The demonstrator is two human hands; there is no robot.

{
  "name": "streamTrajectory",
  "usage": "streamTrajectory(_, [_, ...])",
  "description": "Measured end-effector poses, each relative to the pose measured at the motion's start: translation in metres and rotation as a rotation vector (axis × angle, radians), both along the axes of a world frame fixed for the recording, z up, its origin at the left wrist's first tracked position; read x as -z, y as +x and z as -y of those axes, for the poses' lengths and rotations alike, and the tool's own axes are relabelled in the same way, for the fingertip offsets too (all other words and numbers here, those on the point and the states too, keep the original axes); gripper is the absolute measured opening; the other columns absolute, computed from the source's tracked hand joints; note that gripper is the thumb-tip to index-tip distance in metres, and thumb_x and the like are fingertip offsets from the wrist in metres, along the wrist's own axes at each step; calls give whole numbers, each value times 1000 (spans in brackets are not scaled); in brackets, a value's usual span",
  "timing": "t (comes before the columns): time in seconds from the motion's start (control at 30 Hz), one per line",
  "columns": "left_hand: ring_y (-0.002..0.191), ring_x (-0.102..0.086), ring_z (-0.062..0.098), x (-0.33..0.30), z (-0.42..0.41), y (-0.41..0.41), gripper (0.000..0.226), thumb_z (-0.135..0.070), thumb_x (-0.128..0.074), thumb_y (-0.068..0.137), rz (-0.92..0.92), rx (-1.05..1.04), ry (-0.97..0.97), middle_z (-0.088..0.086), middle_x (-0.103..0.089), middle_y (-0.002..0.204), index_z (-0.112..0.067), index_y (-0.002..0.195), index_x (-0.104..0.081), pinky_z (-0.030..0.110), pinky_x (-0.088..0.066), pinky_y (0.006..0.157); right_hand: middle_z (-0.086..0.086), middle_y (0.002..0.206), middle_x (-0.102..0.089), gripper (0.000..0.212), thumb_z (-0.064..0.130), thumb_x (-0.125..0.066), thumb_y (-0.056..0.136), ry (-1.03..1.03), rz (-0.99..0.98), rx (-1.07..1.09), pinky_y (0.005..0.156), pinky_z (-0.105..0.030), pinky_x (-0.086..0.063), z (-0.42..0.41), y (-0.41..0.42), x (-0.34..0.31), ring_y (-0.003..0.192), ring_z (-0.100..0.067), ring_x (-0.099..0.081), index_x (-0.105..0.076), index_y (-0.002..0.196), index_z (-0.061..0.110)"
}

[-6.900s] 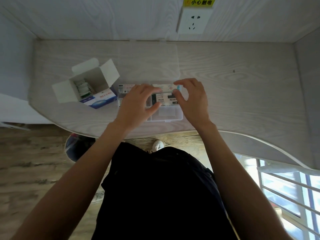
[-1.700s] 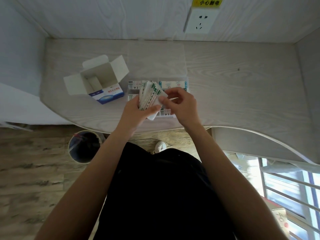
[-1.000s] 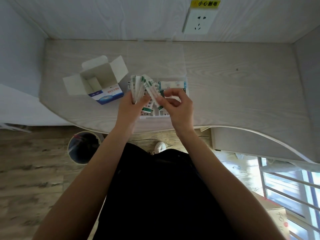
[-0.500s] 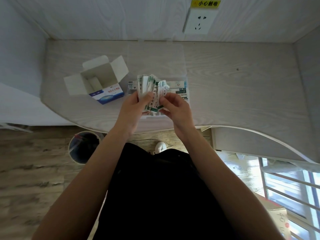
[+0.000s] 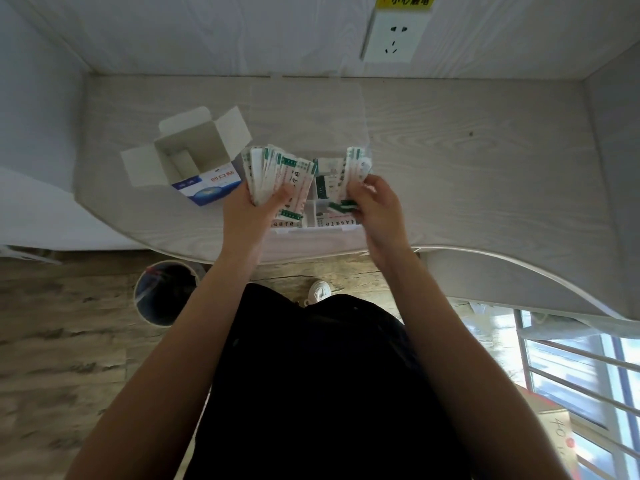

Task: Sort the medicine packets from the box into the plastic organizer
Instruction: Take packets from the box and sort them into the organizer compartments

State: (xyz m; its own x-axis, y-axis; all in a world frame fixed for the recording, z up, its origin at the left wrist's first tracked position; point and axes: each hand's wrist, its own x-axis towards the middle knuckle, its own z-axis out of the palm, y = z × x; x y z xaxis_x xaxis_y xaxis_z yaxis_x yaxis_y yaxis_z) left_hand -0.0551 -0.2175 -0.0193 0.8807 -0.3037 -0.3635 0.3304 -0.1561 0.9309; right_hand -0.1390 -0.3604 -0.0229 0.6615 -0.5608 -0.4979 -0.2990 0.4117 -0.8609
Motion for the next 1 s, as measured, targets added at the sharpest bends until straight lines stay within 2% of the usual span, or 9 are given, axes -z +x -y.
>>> streamTrajectory(0.13, [90,-68,12,5,-13,0,26,-12,-69,81,18,-14,46,-1,-69,96,-9,106,-64,21,-55,73,-8,97,-69,21,15,-51,96,-951,-100,-371,65,-17,-47,35,-12,14,77,-16,-62,-60,112,7])
streamTrajectory(0.27, [87,-69,11,7,-23,-2,22,-11,-70,80,-10,-47,15,-2,-70,95,-13,101,-64,23,-56,72,-8,119,-63,34,3,-47,94,-1268,-285,-794,83,-36,-46,38,-8,20,105,-26,-56,-57,125,15])
streamTrajectory(0.37, [87,-69,10,7,-26,-4,19,-12,-70,81,-4,-63,23,-2,-70,95,-17,99,-65,23,-56,72,-4,128,-57,54,-8,-47,86,-1321,-333,-967,88,-36,-44,34,-7,22,117,-23,-50,-52,131,22])
streamTrajectory(0.43, [82,-69,5,7,-26,-6,18,-12,-69,81,-4,-57,19,-4,-70,92,-17,98,-65,19,-54,68,-1,126,-56,60,-9,-46,84,-1337,-344,-1007,84,-34,-45,31,-7,26,114,-22,-51,-50,132,26])
streamTrajectory(0.57, [86,-69,9,9,-26,-7,25,-14,-69,81,-19,-48,26,0,-70,96,-10,105,-65,22,-55,70,1,139,-49,53,-3,-45,88,-1368,-367,-1080,91,-36,-46,26,-8,29,121,-21,-50,-48,134,23])
streamTrajectory(0.63, [91,-68,13,11,-27,-9,27,-14,-70,81,-31,-51,26,3,-70,100,-11,107,-64,26,-56,75,3,139,-49,50,1,-45,90,-1431,-371,-1095,86,-36,-48,25,-8,30,120,-20,-52,-47,135,24])
streamTrajectory(0.8, [92,-68,12,11,-27,-11,27,-13,-69,82,-50,-39,19,2,-69,101,-13,107,-63,26,-56,75,2,118,-64,37,3,-48,91,-1605,-381,-1143,69,-34,-49,29,-4,28,98,-24,-64,-57,122,22])
streamTrajectory(0.9, [90,-68,12,10,-28,-11,22,-13,-69,81,-60,-30,19,-4,-69,96,-18,102,-63,28,-56,76,2,104,-68,26,9,-49,93,-1721,-422,-1239,67,-32,-49,26,6,23,92,-22,-66,-61,112,21])
streamTrajectory(1.0, [92,-68,15,10,-28,-11,19,-13,-69,81,-67,-24,10,-3,-70,97,-22,98,-64,31,-56,79,-3,107,-68,28,7,-47,94,-1765,-396,-1314,69,-34,-50,24,13,21,92,-24,-66,-57,118,18])
